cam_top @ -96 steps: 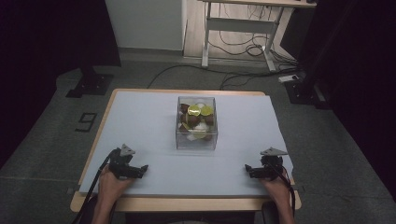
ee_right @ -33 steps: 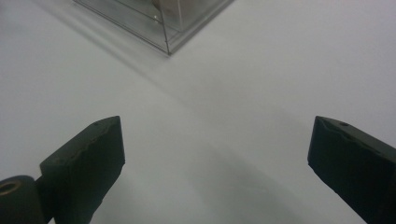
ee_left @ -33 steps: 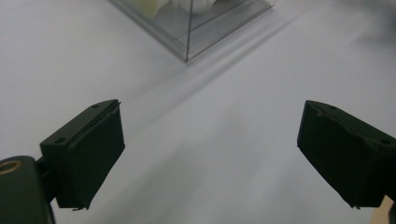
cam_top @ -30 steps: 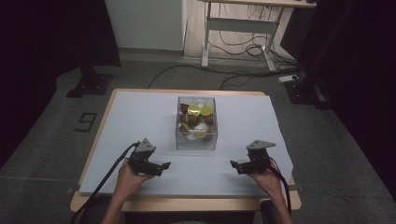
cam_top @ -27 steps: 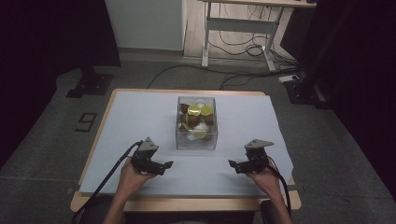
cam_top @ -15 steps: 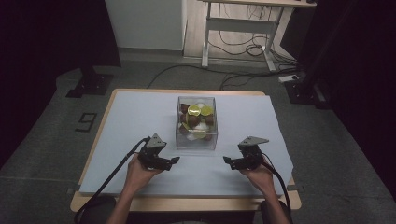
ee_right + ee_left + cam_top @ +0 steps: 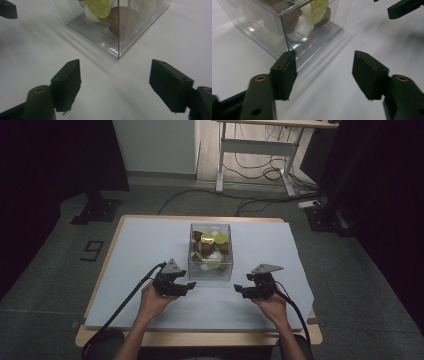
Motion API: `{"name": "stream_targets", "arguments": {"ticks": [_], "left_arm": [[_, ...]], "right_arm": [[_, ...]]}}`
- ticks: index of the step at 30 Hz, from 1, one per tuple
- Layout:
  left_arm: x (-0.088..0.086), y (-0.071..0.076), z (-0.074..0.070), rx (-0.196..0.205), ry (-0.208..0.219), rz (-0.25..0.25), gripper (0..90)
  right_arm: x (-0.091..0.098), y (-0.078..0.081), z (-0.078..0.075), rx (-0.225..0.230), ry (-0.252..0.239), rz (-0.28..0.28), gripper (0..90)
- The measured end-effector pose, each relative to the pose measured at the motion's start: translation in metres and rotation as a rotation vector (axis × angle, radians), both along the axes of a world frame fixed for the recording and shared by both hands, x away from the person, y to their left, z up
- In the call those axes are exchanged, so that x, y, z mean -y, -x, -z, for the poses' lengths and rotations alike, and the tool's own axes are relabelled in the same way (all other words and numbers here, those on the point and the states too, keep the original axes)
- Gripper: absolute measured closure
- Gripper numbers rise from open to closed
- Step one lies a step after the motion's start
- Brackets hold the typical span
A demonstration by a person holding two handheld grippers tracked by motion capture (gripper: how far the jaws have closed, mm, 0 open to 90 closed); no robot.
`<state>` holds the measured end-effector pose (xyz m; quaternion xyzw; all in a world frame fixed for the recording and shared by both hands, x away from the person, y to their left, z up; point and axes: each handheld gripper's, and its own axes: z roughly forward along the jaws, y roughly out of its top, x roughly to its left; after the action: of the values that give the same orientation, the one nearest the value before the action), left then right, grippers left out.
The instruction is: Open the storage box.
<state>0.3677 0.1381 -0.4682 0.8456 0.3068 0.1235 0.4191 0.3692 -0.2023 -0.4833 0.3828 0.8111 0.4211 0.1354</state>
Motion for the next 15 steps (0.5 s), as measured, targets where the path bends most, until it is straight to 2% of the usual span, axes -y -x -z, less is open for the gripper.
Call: {"name": "stream_targets", "arguments": {"ticks": [5,6,15], "left_arm": [[0.006,-0.003,-0.001,0.0,0.002,0.012,40.3],[0.007,-0.005,-0.001,-0.006,0.017,0.01,40.4],[0.012,-0.011,-0.004,-0.023,0.033,0.002,38.9]], "right_arm": [[-0.004,-0.001,-0.002,0.007,0.0,-0.013,32.1],[-0.006,-0.001,-0.003,0.013,-0.001,-0.019,33.7],[-0.015,-0.004,-0.005,0.025,-0.006,-0.029,33.9]]}}
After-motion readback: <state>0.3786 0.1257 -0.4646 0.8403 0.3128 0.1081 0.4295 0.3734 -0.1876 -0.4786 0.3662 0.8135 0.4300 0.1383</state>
